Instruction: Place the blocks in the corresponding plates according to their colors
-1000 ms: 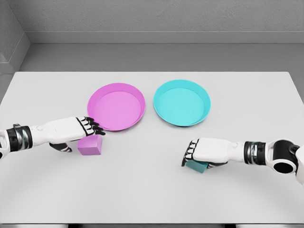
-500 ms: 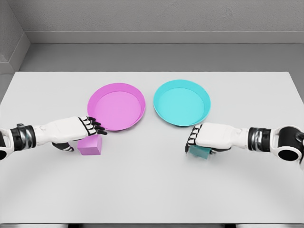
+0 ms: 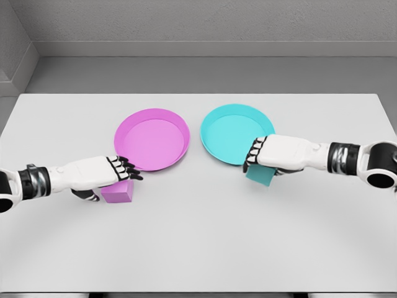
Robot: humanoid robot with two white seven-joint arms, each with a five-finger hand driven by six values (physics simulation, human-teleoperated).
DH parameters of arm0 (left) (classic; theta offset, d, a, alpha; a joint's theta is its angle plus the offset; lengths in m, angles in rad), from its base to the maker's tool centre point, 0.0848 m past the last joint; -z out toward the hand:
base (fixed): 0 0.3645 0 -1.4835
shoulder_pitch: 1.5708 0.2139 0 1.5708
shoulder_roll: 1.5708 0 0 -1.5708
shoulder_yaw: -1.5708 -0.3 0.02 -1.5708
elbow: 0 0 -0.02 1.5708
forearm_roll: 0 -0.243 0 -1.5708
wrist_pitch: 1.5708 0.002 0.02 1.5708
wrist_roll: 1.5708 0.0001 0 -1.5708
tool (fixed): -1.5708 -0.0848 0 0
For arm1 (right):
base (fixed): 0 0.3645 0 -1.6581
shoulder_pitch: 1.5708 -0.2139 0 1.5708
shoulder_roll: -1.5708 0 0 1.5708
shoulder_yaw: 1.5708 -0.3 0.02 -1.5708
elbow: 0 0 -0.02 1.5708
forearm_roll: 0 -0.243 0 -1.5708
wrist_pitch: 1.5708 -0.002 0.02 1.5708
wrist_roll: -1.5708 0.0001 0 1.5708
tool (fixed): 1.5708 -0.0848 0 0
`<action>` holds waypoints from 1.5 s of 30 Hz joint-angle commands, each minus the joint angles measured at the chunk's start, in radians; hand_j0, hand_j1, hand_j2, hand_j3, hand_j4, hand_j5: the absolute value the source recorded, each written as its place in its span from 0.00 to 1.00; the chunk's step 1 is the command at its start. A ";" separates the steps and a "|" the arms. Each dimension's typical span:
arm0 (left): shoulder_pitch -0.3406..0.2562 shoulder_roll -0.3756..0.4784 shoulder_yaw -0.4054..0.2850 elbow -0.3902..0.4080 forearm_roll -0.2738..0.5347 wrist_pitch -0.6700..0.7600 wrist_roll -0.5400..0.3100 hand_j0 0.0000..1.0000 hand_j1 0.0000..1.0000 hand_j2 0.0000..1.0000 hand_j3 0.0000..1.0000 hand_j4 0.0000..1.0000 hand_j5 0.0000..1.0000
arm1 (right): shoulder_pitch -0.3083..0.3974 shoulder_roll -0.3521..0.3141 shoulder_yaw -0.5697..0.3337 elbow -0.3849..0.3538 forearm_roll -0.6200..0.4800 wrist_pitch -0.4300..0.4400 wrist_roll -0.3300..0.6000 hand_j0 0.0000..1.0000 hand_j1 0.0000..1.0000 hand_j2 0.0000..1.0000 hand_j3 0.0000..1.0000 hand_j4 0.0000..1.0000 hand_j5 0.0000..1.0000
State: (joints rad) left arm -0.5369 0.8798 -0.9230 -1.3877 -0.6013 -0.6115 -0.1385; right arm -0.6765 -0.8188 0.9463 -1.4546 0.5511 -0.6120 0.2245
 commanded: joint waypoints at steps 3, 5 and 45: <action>-0.002 -0.002 -0.002 0.001 -0.002 0.001 0.000 1.00 1.00 1.00 1.00 1.00 1.00 | -0.012 0.009 -0.001 0.022 -0.007 0.001 -0.001 0.63 0.63 0.63 0.63 0.63 0.63; 0.000 -0.005 -0.004 0.001 -0.002 0.001 0.000 1.00 1.00 1.00 1.00 1.00 1.00 | -0.023 0.009 -0.001 0.036 -0.007 0.001 -0.001 0.63 0.63 0.63 0.63 0.63 0.63; -0.031 -0.005 -0.007 -0.008 0.002 0.001 -0.035 0.62 0.62 0.62 0.62 0.62 0.62 | -0.204 0.279 0.000 0.390 0.007 0.001 0.012 0.73 0.73 0.73 0.73 0.73 0.73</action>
State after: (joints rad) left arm -0.5676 0.8735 -0.9304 -1.3881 -0.6095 -0.6115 -0.1729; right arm -0.8851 -0.5462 0.9488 -1.0759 0.5646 -0.6124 0.2377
